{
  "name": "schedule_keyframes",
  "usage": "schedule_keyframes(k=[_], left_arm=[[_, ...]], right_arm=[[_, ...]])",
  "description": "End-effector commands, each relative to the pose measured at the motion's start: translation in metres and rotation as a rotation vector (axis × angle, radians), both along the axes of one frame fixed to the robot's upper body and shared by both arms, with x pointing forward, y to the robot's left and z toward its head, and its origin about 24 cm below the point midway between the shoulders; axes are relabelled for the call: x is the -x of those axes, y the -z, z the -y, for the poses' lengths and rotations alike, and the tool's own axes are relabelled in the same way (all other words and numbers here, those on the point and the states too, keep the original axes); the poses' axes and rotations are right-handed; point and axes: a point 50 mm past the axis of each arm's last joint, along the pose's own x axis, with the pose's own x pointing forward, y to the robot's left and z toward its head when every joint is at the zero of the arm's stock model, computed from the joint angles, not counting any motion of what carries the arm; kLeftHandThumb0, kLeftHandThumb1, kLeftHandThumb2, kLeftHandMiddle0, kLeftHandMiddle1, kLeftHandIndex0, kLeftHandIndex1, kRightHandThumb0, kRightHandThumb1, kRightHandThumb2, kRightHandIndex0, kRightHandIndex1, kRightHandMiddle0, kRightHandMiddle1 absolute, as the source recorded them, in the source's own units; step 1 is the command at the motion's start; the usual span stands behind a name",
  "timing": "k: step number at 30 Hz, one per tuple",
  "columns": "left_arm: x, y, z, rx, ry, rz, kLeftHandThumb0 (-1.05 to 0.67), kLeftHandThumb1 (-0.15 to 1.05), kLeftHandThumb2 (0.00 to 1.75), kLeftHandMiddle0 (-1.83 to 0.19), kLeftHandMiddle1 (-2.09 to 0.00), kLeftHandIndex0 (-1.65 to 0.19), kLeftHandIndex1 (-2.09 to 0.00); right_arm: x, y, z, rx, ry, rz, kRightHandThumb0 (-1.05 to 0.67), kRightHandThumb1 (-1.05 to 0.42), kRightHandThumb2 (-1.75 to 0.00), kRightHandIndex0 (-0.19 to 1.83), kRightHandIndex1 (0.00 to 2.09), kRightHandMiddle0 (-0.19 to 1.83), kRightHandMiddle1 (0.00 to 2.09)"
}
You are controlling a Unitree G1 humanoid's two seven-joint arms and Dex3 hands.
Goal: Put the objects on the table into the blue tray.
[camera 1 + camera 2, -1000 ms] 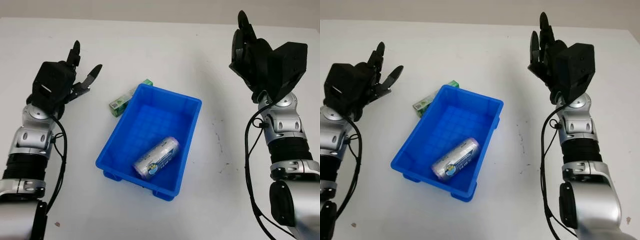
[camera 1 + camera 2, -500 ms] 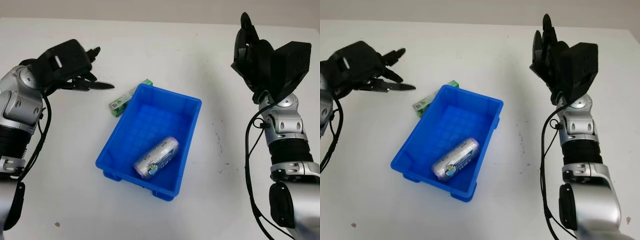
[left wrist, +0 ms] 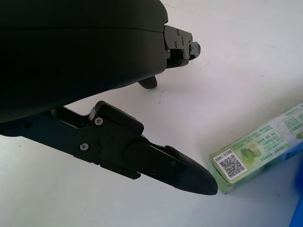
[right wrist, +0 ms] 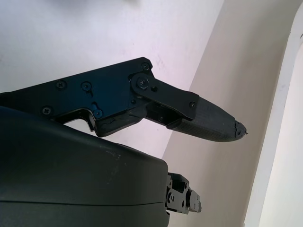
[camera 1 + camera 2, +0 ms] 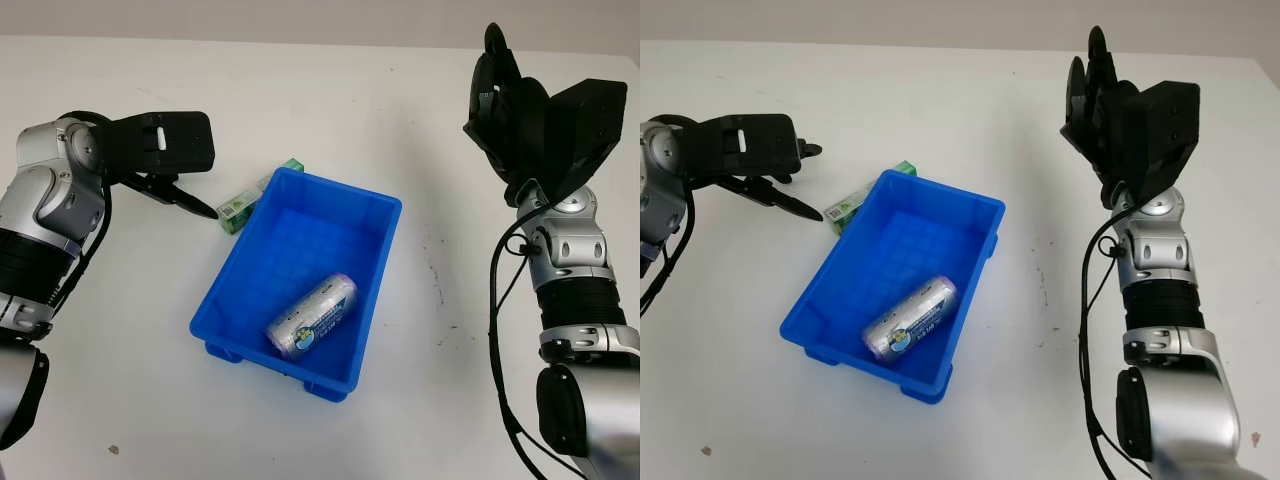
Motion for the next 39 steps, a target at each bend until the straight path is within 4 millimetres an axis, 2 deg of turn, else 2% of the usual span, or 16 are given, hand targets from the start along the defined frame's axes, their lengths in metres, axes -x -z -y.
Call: schedule_keyframes(k=[1,2,5,11,16,18,19,20,21,25,34,39], left_arm=[[-0.001,0.002,0.002,-0.024,0.013,-0.010,-0.87,0.97,0.06,0.15,-0.23,0.16,-0.03],[0.000,0.002,0.003,-0.024,0.019,-0.015,-0.88,0.99,0.06,0.17,-0.13,0.18,-0.01],[0.000,0.000,0.005,0.014,0.020,-0.037,-0.88,1.00,0.06,0.19,-0.02,0.19,0.00],[0.001,-0.005,0.010,0.063,0.027,-0.041,-0.91,1.03,0.06,0.19,0.00,0.19,0.00],[0.002,-0.012,0.012,0.218,0.059,0.052,-0.90,1.04,0.06,0.19,0.00,0.19,0.00],[0.002,-0.019,0.011,0.276,0.069,0.090,-0.91,1.03,0.06,0.01,-0.20,0.19,0.00],[0.001,-0.022,0.010,0.298,0.073,0.105,-0.90,1.03,0.05,0.08,-0.42,0.19,0.00],[0.001,-0.025,0.009,0.296,0.077,0.119,-0.86,1.03,0.06,0.15,-0.17,0.19,0.00],[0.000,-0.027,0.008,0.294,0.080,0.128,-0.85,1.02,0.06,0.17,-0.09,0.19,0.00],[-0.002,-0.032,0.004,0.303,0.087,0.132,-0.82,1.01,0.05,0.19,0.00,0.19,0.00],[-0.007,-0.020,0.008,0.124,0.131,0.112,-0.82,0.98,0.05,0.19,0.00,0.19,0.00],[-0.007,-0.002,0.012,0.003,0.180,0.121,-0.79,0.96,0.04,0.19,0.00,0.19,0.00]], right_arm=[[0.002,0.001,0.003,0.008,0.009,0.004,-0.78,-1.05,-0.80,-0.19,0.00,-0.19,0.00],[0.003,0.000,0.003,0.009,0.009,0.007,-0.77,-1.05,-0.81,-0.19,0.00,-0.19,0.00],[0.003,0.000,0.004,0.013,0.005,0.006,-0.76,-1.05,-0.82,-0.19,0.00,-0.19,0.00],[0.003,-0.001,0.003,0.017,0.012,0.007,-0.75,-1.05,-0.82,-0.19,0.00,-0.19,0.00],[0.004,-0.003,0.004,0.011,0.016,0.016,-0.74,-1.05,-0.81,-0.19,0.00,-0.19,0.00],[0.004,-0.003,0.004,0.008,0.008,0.015,-0.74,-1.05,-0.81,-0.19,0.00,-0.19,0.00],[0.004,-0.003,0.004,0.007,0.009,0.014,-0.74,-1.05,-0.81,-0.19,0.00,-0.19,0.00],[0.004,-0.003,0.004,0.003,0.009,0.014,-0.74,-1.05,-0.81,-0.19,0.00,-0.19,0.00],[0.004,-0.003,0.004,-0.001,0.010,0.014,-0.74,-1.05,-0.81,-0.19,0.00,-0.19,0.00],[0.004,-0.003,0.004,0.001,0.011,0.011,-0.74,-1.05,-0.81,-0.19,0.00,-0.19,0.00],[0.003,-0.003,0.002,-0.009,-0.001,0.011,-0.74,-1.05,-0.81,-0.19,0.00,-0.19,0.00],[0.004,-0.002,0.002,-0.004,-0.012,0.007,-0.74,-1.05,-0.81,-0.19,0.00,-0.19,0.00]])
